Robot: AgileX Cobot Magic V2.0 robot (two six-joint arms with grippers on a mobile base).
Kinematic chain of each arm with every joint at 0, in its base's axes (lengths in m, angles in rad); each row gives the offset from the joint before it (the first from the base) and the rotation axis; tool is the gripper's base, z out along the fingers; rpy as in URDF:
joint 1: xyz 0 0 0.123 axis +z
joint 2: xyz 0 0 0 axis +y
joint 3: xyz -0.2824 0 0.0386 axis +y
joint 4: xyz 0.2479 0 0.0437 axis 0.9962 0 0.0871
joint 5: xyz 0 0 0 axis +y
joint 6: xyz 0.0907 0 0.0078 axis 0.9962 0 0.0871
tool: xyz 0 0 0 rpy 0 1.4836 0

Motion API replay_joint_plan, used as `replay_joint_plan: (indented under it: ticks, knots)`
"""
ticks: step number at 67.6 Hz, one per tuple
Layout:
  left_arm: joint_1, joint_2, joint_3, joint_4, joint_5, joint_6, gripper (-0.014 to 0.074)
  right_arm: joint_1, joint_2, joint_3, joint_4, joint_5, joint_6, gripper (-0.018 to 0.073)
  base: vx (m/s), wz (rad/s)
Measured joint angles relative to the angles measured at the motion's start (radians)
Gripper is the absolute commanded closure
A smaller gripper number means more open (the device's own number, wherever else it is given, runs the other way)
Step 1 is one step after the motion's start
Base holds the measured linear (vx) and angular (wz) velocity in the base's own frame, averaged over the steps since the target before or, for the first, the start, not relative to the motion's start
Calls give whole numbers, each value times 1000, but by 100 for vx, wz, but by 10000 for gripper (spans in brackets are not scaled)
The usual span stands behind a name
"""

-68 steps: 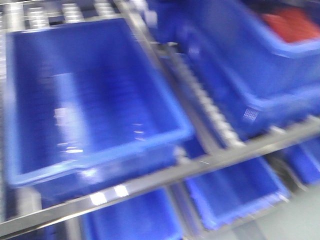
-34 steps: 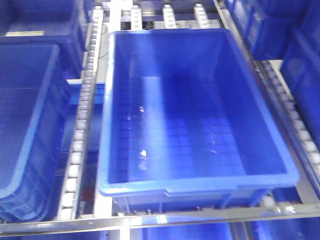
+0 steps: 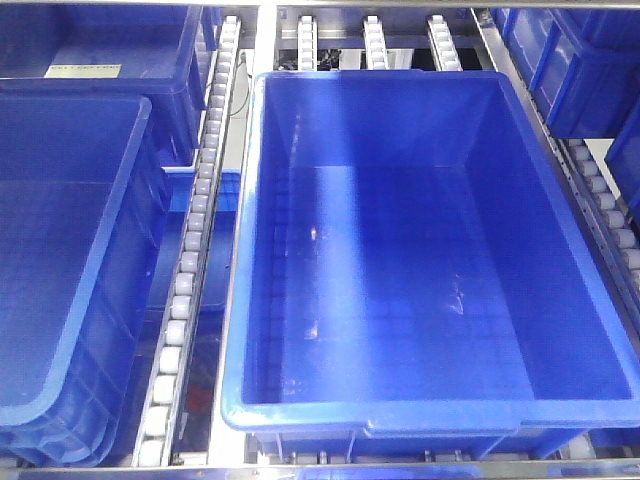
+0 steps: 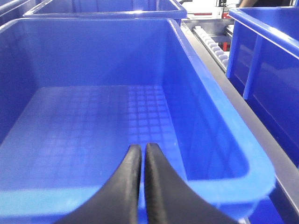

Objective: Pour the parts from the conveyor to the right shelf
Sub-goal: 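Stop in front of the empty blue bin on the shelf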

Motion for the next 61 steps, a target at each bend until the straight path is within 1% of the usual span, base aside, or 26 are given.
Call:
replay_joint_plan:
  ticks: [61]
  knots:
    - [0,0,0,0,0,0,603,0,0,0,0,0,0,568,2,0]
